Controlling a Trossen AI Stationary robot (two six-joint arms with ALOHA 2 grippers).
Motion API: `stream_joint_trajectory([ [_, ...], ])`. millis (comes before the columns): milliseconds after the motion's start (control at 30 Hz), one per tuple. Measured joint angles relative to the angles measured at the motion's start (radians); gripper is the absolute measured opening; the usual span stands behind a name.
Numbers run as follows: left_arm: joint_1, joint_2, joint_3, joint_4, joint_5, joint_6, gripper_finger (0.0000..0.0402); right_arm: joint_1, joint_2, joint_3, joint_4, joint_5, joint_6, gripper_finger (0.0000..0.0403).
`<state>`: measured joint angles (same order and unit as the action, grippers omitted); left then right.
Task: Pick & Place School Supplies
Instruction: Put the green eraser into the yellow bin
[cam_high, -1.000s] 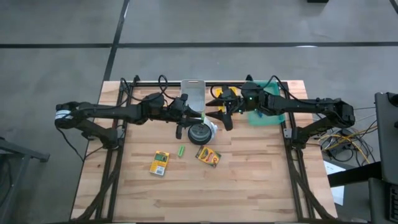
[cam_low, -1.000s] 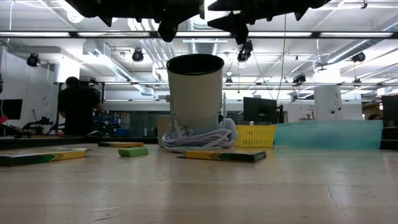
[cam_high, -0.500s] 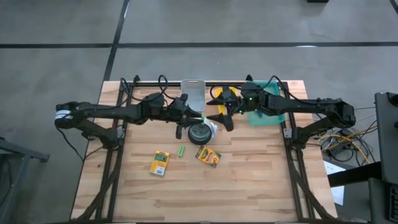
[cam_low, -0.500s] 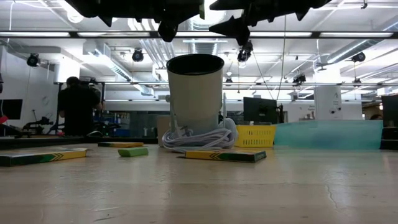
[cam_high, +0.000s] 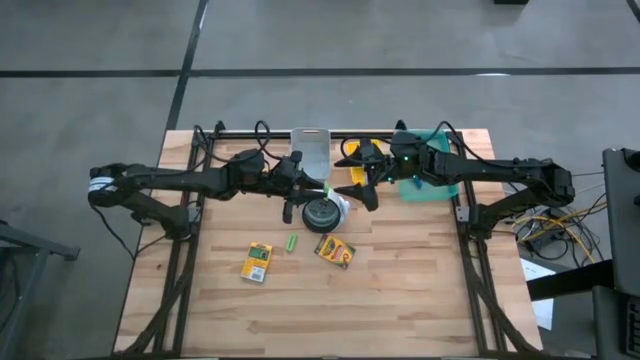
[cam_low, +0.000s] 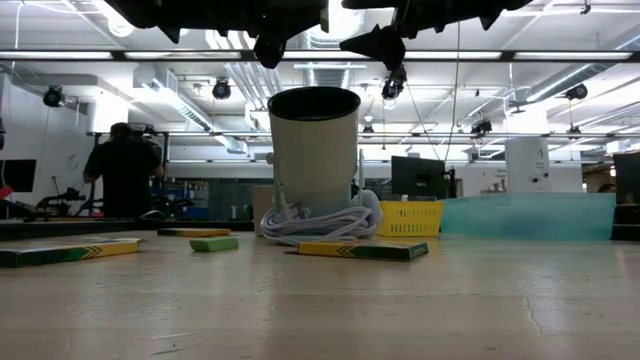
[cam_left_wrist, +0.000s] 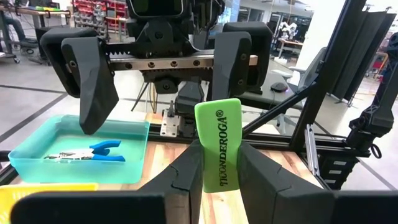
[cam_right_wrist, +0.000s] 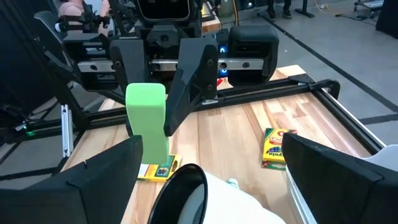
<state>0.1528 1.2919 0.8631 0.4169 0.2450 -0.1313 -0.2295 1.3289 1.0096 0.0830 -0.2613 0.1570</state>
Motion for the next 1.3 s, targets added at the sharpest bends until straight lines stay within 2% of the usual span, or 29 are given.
stream_joint_trajectory([
  [200, 0.0, 0.0, 0.0, -0.002, 0.0, 0.0, 0.0085, 0.0, 0.0, 0.0, 0.004, -0.001, 0.01, 0.0382],
  [700, 0.0, 0.0, 0.0, -0.002, 0.0, 0.0, 0.0085, 0.003, 0.0, 0.0, 0.061, -0.001, 0.204, 0.0382],
  [1000, 0.0, 0.0, 0.0, -0.002, 0.0, 0.0, 0.0085, 0.02, 0.0, 0.0, 0.096, -0.002, 0.155, 0.0382],
  [1300, 0.0, 0.0, 0.0, -0.003, 0.0, 0.0, 0.0085, 0.027, 0.0, 0.0, 0.101, -0.001, 0.184, 0.0382],
])
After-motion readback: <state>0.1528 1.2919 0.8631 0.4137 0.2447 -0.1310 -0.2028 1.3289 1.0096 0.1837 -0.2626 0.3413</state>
